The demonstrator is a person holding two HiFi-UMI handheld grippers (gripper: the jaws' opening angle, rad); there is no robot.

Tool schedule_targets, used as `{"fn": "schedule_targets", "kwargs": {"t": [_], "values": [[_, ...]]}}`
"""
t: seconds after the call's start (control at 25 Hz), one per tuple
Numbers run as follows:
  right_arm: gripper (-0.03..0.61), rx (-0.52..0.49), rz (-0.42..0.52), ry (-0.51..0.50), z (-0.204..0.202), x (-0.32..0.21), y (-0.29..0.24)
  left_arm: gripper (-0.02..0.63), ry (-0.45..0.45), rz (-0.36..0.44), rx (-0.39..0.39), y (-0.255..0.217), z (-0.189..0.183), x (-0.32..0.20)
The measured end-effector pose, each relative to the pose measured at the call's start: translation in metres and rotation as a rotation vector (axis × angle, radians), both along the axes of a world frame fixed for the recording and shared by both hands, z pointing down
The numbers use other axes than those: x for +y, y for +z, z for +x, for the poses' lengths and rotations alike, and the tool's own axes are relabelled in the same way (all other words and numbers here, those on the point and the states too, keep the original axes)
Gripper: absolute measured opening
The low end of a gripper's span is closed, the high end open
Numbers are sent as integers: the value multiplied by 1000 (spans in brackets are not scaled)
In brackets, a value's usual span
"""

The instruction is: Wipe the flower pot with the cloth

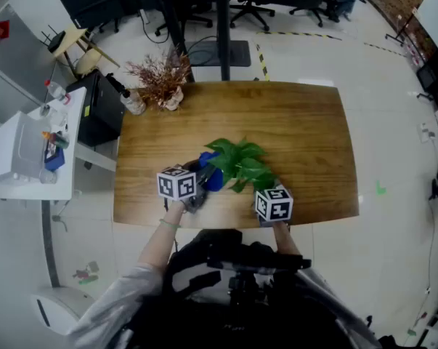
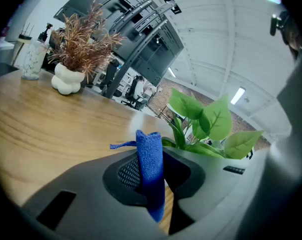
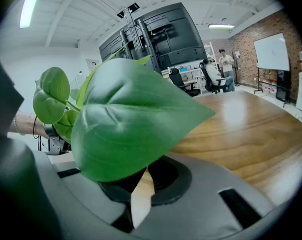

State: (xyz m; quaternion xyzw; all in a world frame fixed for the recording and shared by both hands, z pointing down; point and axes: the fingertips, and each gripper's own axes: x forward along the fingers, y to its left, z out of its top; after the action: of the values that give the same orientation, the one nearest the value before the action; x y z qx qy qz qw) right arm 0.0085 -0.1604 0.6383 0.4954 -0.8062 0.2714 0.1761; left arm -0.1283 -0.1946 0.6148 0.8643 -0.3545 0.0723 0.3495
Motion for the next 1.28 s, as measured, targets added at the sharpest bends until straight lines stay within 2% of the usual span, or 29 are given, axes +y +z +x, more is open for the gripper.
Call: {"fn": "schedule_targets", "kwargs": {"t": [0.28,0.72,1.04,1.16,1.28], "values": [[15,-6,-12,5,8,-2,4,71,89,41,-56,-1,31,20],[15,-46,-50,72,40,-1,15,71,173,5,-68,7,68,68],[15,-49,-67,50,42,3,17,71,255,-19,-142,23,86,87],[15,-47,-77,38,43,6,20,71,233,-38,-119,24,87,88],[15,-51,-80,41,42,7,19,71,97,-74,-2,18,65,78]]}}
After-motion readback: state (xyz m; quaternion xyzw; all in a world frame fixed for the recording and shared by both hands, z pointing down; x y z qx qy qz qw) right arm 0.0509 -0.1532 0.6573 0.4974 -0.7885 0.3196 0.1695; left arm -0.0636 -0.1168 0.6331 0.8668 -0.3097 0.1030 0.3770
